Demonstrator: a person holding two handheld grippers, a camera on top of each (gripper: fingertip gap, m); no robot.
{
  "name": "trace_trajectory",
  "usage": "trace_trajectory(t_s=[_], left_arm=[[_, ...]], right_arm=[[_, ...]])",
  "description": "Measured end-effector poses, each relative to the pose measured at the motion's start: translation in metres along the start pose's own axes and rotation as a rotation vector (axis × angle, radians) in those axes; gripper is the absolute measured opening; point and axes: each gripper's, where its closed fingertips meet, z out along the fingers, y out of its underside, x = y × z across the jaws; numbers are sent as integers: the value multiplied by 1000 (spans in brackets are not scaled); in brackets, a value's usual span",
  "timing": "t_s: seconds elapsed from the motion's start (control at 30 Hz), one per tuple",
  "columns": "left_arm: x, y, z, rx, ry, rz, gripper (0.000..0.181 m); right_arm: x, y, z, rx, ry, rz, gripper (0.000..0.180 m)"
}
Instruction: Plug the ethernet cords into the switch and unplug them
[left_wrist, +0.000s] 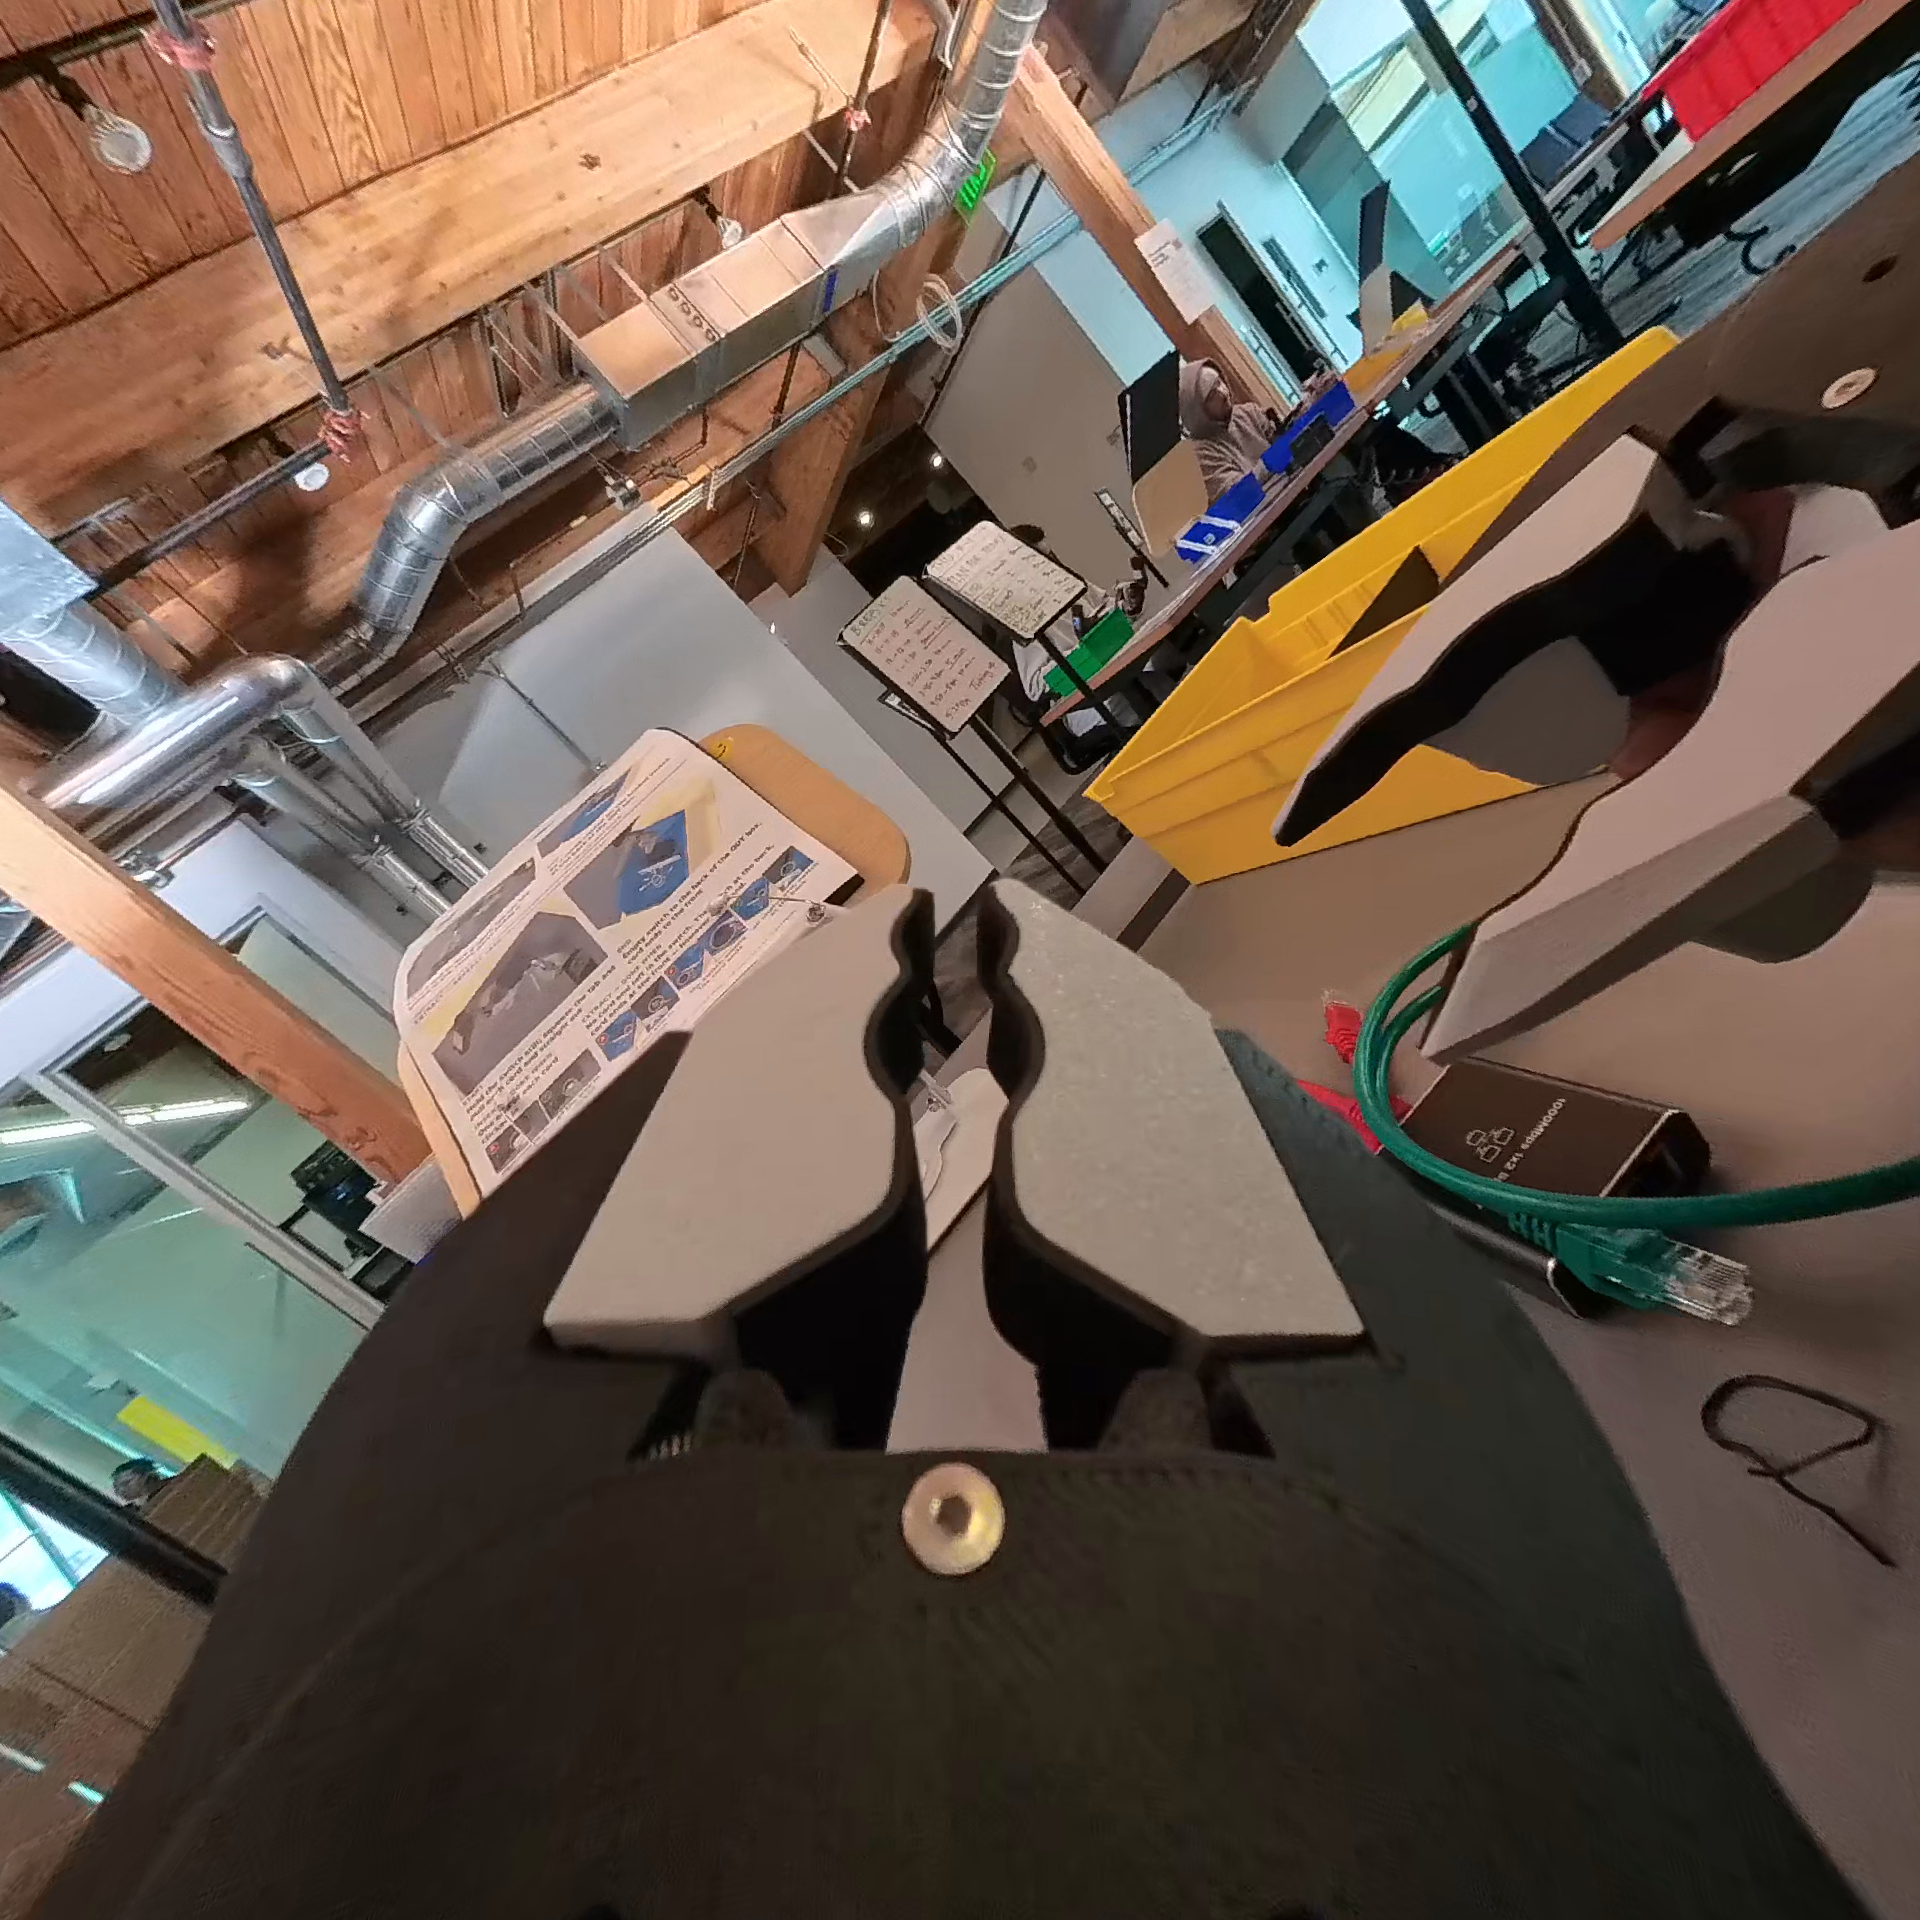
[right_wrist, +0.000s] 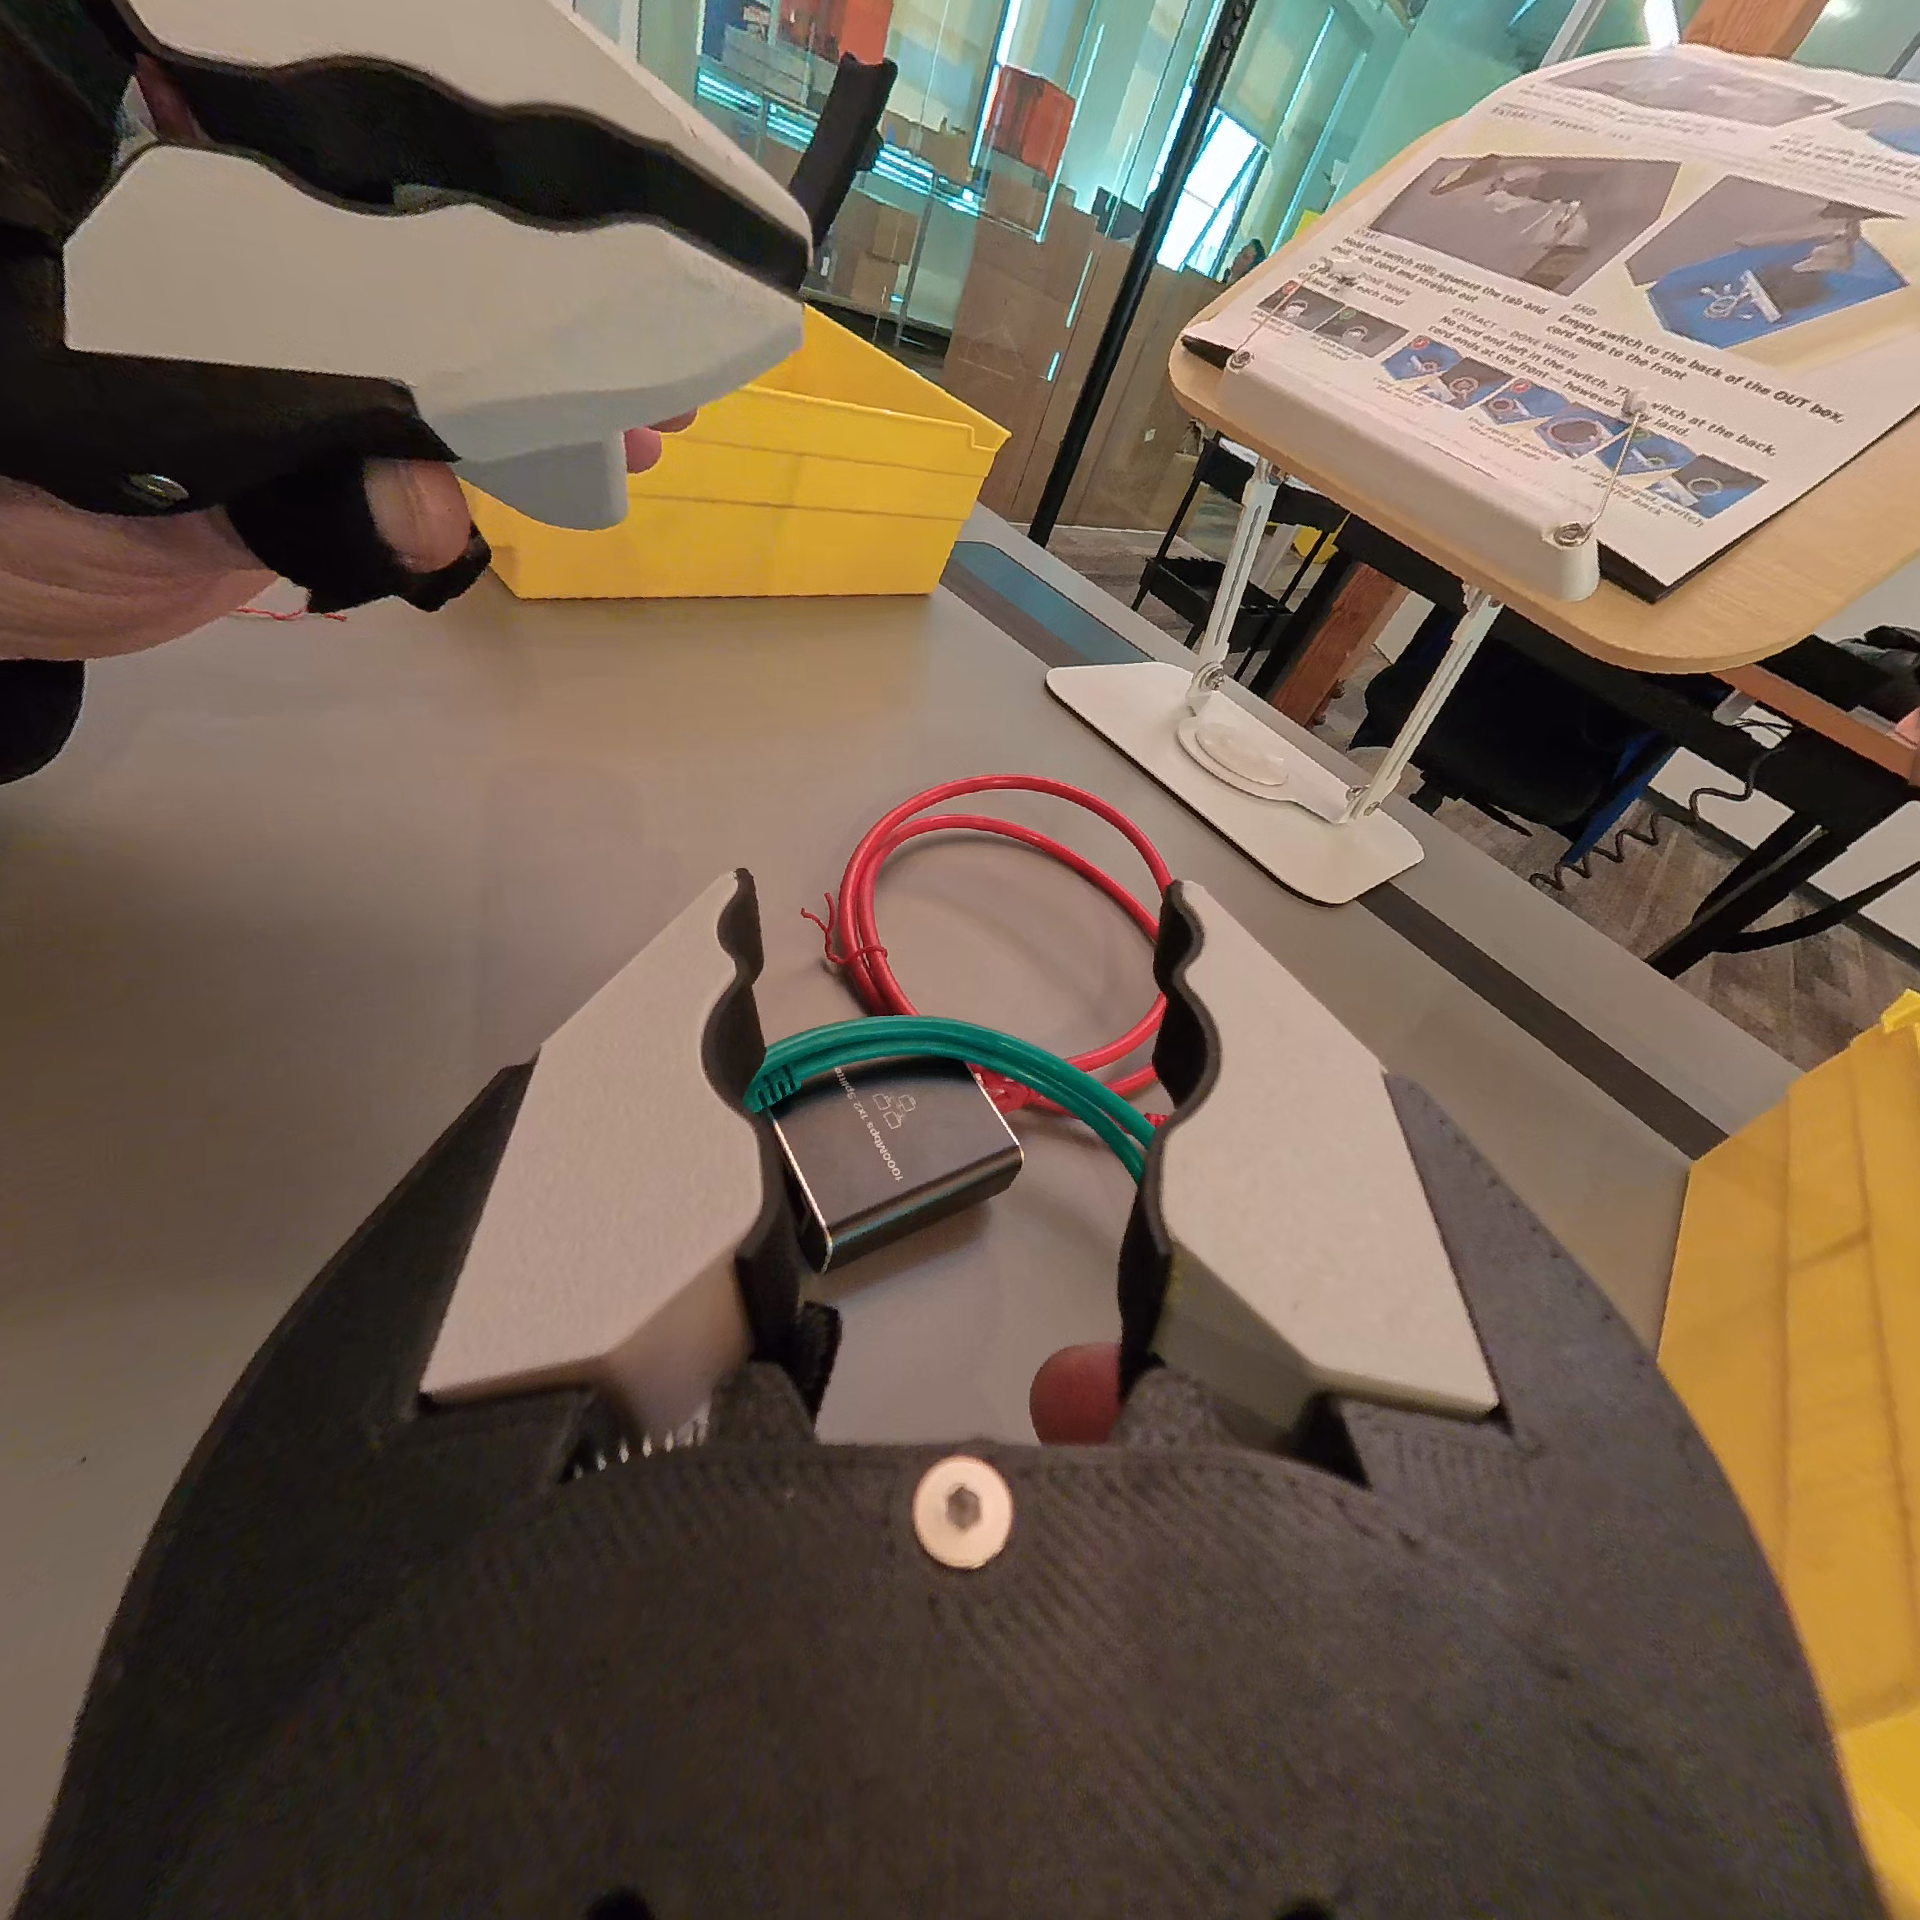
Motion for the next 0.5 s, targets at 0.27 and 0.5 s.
trace_trajectory(t_s=[0.27,0.5], left_arm=[[1,1,1,-7,0,5,16],[5,1,0,-4,24,15,10]], right_arm=[[0,0,0,0,-1,1,75],[-1,0,0,-2,-4,-2,75]])
